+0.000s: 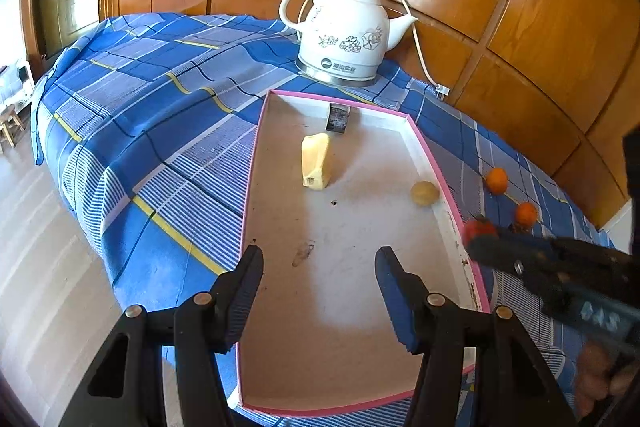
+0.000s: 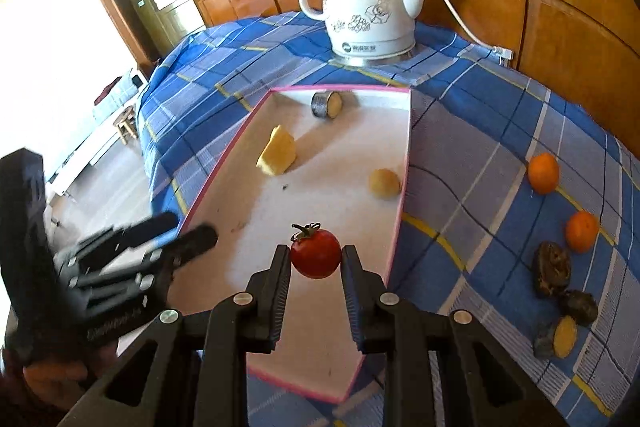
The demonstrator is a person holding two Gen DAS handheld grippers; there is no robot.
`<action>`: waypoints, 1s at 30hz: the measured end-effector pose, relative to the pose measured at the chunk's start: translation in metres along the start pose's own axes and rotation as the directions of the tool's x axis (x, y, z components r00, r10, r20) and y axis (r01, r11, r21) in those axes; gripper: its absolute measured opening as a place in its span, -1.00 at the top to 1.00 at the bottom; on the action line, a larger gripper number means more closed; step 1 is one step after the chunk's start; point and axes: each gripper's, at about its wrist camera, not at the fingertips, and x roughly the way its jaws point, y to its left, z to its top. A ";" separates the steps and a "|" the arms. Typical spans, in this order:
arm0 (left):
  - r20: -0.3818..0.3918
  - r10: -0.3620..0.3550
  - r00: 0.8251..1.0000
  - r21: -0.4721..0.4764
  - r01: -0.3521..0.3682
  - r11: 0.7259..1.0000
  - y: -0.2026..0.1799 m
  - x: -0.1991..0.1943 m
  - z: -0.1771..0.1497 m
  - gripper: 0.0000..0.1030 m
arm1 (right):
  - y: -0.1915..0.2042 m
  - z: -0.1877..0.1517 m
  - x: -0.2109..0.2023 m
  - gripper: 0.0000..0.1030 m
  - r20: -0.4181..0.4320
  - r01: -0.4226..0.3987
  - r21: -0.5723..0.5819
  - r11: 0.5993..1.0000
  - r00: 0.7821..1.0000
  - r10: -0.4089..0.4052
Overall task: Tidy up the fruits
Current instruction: 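Lower the cherry tomato into the tray and open the right tool, then move both tools back toward the remaining produce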
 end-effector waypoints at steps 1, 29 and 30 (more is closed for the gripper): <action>-0.001 0.000 1.000 -0.001 0.000 1.000 0.000 0.000 0.000 -0.15 | -0.001 0.003 0.002 0.49 0.005 -0.003 0.012 1.000 1.000 0.003; -0.009 -0.009 1.000 0.110 0.010 0.994 -0.029 -0.003 -0.008 -0.15 | -0.055 -0.040 -0.044 0.39 0.000 0.133 0.048 0.990 0.991 -0.133; -0.010 -0.009 1.000 0.115 0.010 0.993 -0.031 -0.003 -0.008 -0.15 | -0.057 -0.041 -0.046 0.39 0.003 0.137 0.051 0.989 0.990 -0.138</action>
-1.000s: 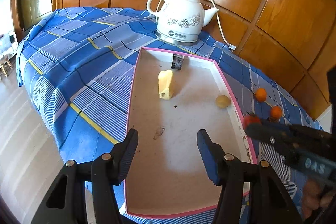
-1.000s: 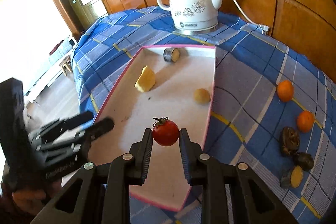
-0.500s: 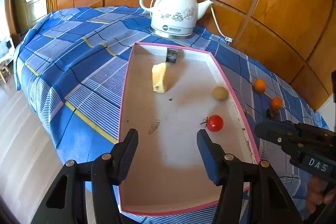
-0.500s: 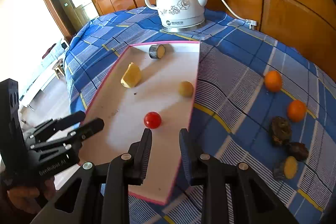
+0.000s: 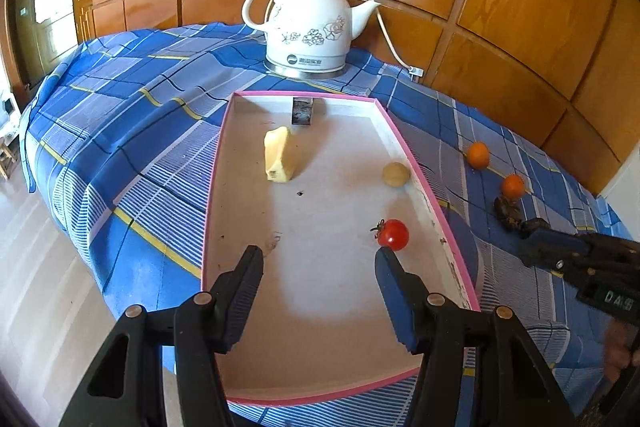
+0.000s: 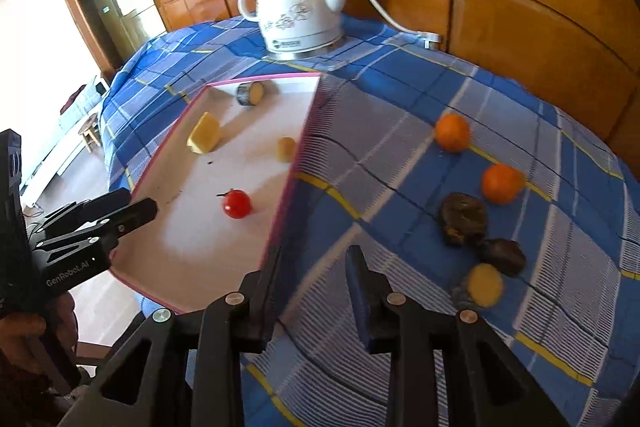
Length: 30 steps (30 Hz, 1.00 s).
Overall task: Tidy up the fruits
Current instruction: 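Move both tools back toward the remaining produce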
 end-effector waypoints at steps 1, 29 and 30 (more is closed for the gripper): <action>-0.001 -0.001 1.000 0.003 0.001 1.000 -0.001 0.000 0.000 -0.15 | -0.004 -0.001 -0.003 0.39 0.003 0.008 0.004 1.000 1.000 -0.008; -0.068 -0.143 0.987 0.195 0.154 0.969 -0.073 0.003 -0.002 -0.01 | -0.189 -0.036 -0.047 0.36 -0.041 0.281 0.283 0.917 0.959 -0.281; -0.077 -0.159 0.984 0.210 0.172 0.963 -0.081 0.004 -0.002 -0.01 | -0.198 -0.039 -0.045 0.36 -0.066 0.287 0.314 0.905 0.958 -0.281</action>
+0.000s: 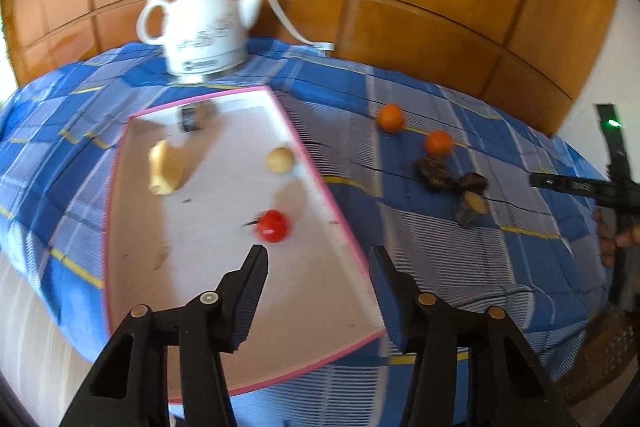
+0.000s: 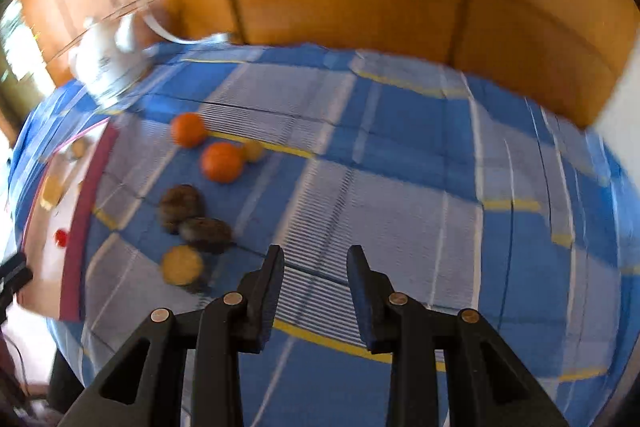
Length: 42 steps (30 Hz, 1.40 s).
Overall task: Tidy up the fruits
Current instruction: 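Move both tools back toward the remaining produce, then grasp the yellow-faced round slice with the left tool while the right tool grasps a dark brown fruit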
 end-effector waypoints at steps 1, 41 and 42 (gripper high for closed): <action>-0.009 -0.024 1.000 0.020 0.025 1.000 -0.009 0.003 0.003 -0.01 | -0.005 0.001 0.001 0.37 -0.009 0.015 0.024 1.000 1.000 -0.014; -0.189 -0.182 0.965 0.177 0.216 0.960 -0.133 0.117 0.020 0.28 | -0.015 0.007 0.001 0.36 -0.026 -0.039 0.100 0.994 0.999 0.042; -0.188 -0.176 0.966 0.174 0.209 0.962 -0.129 0.114 0.014 0.27 | -0.016 0.007 0.001 0.36 -0.029 -0.038 0.101 0.994 0.999 0.041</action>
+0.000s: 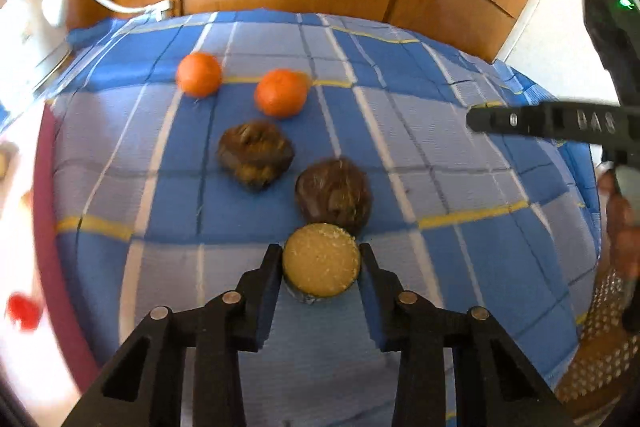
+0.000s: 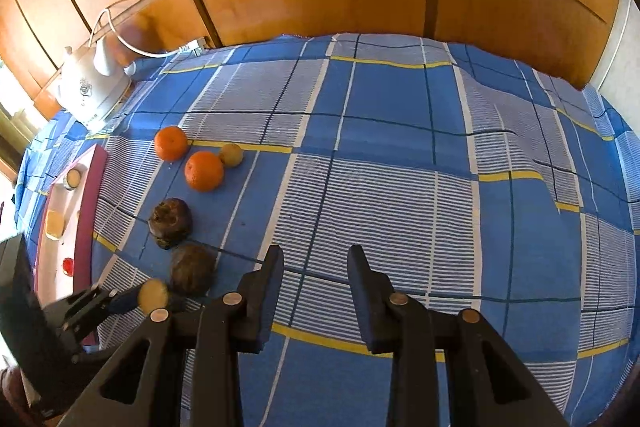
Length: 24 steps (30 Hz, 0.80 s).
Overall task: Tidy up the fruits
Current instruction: 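Grasp the yellow-faced round slice with the left tool while the right tool grasps a dark brown fruit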
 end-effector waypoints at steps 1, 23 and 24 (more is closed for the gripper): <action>0.017 0.001 1.000 0.001 -0.001 1.000 0.002 -0.005 -0.006 0.27 | 0.000 0.000 0.001 0.36 -0.003 0.000 0.001 1.000 1.000 0.000; 0.076 -0.055 0.996 -0.016 0.056 0.998 0.019 -0.012 -0.025 0.30 | 0.091 -0.014 0.032 -0.14 -0.141 -0.198 -0.240 0.950 0.976 0.167; 0.076 -0.055 0.996 -0.015 0.057 0.998 0.019 -0.013 -0.025 0.29 | 0.095 -0.012 0.036 -0.14 -0.147 -0.190 -0.250 0.949 0.977 0.156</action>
